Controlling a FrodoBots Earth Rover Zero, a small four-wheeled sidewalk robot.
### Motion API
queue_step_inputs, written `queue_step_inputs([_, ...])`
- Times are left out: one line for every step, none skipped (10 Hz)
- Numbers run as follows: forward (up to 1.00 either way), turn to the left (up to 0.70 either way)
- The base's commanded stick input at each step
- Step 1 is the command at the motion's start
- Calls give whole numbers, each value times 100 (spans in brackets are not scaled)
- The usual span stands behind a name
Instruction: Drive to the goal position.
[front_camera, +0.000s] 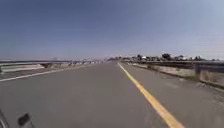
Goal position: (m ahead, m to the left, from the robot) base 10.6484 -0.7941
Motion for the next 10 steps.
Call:
queue_step_inputs([100, 0])
queue_step_inputs([100, 0])
queue_step_inputs([100, 0])
queue_step_inputs([100, 0])
queue_step_inputs([100, 0])
queue_step_inputs([100, 0])
queue_step_inputs([100, 0])
queue_step_inputs([100, 0])
queue_step_inputs([100, 0])
queue_step_inputs([100, 0])
